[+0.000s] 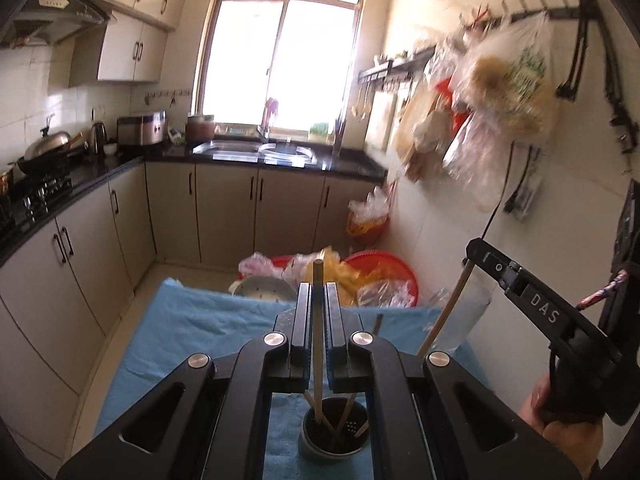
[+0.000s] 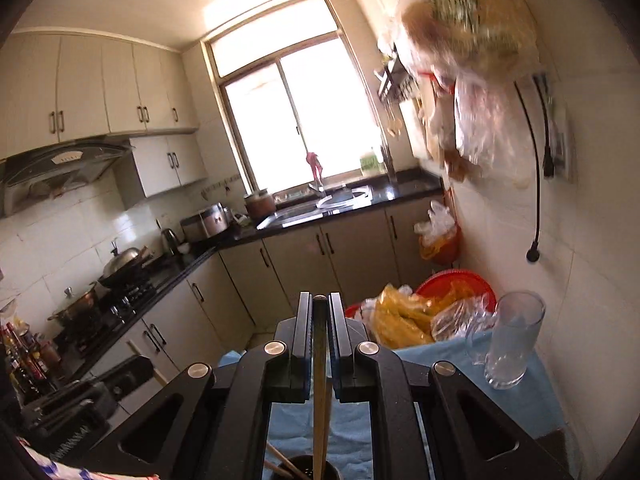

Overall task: Organize utensils
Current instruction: 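Lift both chopsticks and carry them above the black holder, then drop the chopsticks into the holder by opening both grippers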

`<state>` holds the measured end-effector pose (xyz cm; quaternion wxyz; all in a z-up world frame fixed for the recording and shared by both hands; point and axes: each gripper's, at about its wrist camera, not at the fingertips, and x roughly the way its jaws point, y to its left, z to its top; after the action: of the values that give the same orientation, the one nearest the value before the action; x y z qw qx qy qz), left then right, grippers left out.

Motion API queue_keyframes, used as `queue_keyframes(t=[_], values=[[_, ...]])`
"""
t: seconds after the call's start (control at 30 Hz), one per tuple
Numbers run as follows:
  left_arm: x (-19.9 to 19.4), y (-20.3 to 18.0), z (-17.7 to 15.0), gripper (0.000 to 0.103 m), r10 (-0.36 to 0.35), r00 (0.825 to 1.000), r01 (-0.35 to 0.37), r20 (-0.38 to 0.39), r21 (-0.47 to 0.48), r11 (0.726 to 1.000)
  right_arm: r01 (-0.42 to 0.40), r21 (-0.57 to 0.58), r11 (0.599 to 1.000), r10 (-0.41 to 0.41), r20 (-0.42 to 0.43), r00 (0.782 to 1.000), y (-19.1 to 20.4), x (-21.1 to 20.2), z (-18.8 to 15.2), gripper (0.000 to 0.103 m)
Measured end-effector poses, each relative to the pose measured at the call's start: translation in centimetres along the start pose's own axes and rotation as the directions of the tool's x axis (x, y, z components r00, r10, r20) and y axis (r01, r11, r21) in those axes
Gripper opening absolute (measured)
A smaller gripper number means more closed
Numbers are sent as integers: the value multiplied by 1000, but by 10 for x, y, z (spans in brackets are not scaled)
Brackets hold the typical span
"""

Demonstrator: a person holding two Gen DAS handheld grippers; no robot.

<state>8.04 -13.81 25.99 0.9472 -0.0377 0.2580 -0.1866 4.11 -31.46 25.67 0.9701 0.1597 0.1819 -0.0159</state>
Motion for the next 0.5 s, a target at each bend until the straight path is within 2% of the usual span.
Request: queue_keyframes(t=[0.13,0.33,0.43,0.47,0.5], values=[[34,5,-19,5,6,996,-7,-84,-6,1000,5,-29,1000,-8,-88,996,-3,26,-29,7],[42,15,-33,5,42,992,-44,-119,-22,999,-9,-42,999,2,-180,984,-10,46,-55,8],[33,18,-33,7,59,993,-61,-107,-16,998,-9,-16,1000,6,-190,982,-16,44,-54,20],[30,19,-32,11,63,993,-65,-105,-18,998,-9,-5,1000,8,-184,983,-18,39,-52,30],[24,21,-32,13,64,993,-67,-101,-27,997,-6,3,1000,7,-175,985,-19,33,-50,35]])
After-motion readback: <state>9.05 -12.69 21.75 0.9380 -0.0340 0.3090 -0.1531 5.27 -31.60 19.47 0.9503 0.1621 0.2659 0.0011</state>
